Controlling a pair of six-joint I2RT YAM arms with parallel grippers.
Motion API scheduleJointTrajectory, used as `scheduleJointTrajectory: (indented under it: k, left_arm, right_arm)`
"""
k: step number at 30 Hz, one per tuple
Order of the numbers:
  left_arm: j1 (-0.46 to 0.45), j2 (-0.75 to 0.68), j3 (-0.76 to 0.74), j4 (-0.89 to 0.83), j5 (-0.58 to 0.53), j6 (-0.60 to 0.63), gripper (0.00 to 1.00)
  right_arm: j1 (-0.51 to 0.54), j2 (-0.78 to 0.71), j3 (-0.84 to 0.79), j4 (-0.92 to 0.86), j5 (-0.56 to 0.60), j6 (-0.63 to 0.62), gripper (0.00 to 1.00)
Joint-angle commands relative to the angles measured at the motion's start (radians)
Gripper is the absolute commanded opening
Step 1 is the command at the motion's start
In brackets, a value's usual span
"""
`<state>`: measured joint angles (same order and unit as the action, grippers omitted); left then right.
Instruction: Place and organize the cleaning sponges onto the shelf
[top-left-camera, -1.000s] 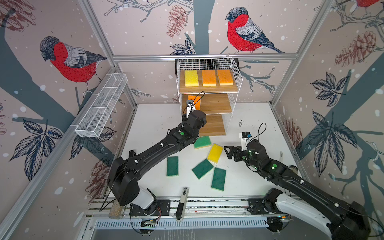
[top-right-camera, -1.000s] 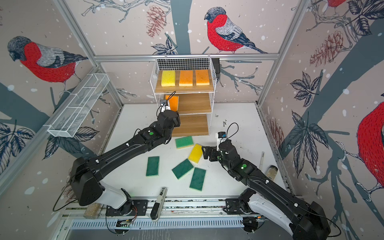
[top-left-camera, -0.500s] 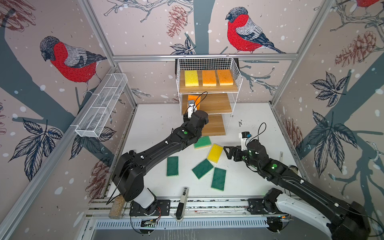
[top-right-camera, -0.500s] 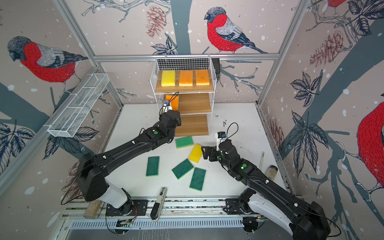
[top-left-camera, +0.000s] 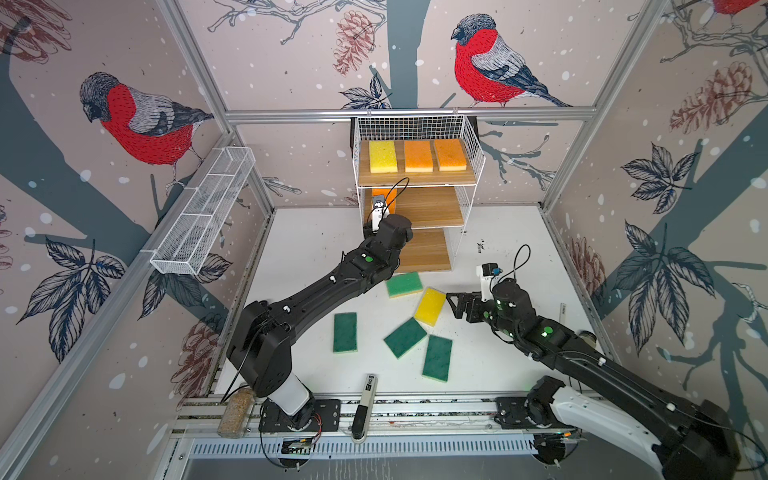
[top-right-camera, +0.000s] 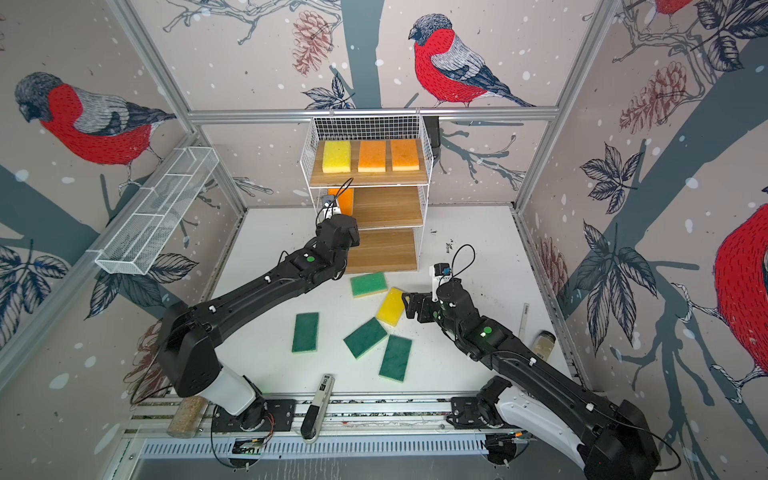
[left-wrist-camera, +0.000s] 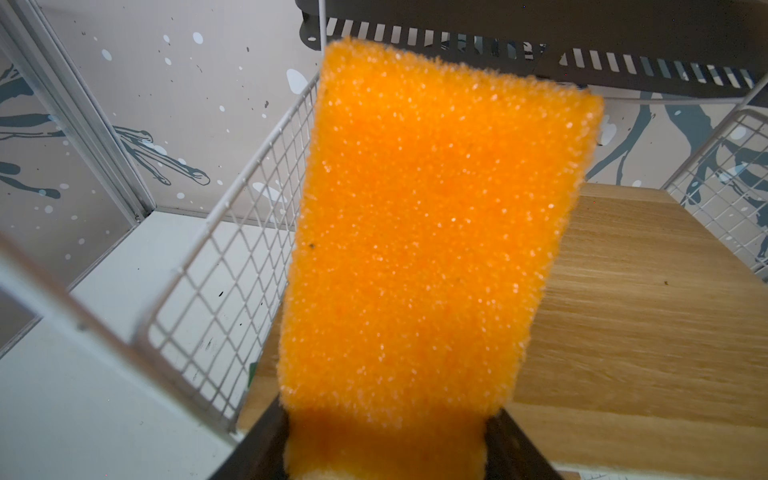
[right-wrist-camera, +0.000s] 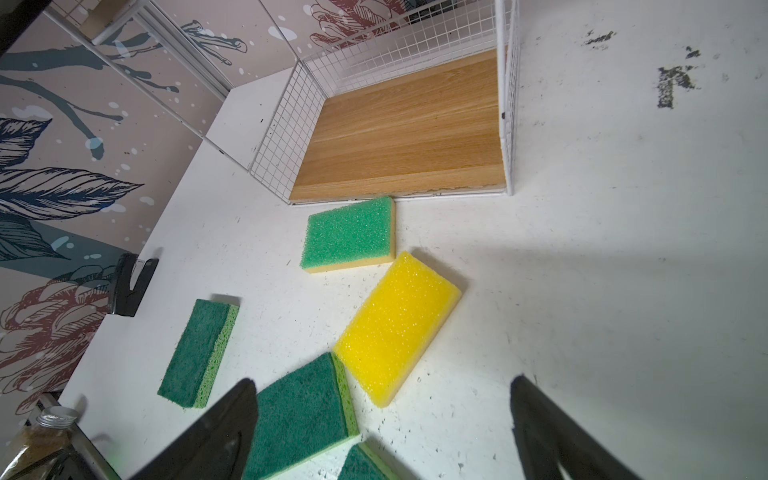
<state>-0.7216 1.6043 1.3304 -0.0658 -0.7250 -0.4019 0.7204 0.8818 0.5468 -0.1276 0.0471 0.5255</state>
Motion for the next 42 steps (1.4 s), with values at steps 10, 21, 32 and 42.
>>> scheduleJointTrajectory:
  k: [10, 21, 32, 42]
  left_arm:
    - [0.016, 0.026, 0.023, 0.04, 0.016, 0.012, 0.6]
    - [0.025, 0.053, 0.036, 0.035, 0.024, 0.009, 0.63]
    - [0.025, 0.052, 0.028, 0.026, 0.012, -0.005, 0.67]
    - [0.027, 0.054, 0.021, 0.037, 0.005, -0.001, 0.7]
  right_arm:
    - [0.002, 0.018, 0.021, 0.026, -0.02, 0.01, 0.95]
    - [0.003, 0.019, 0.022, 0.022, -0.027, 0.015, 0.95]
    - [0.004, 0.014, 0.018, 0.021, -0.027, 0.021, 0.95]
    - [0.004, 0.014, 0.015, 0.021, -0.031, 0.026, 0.95]
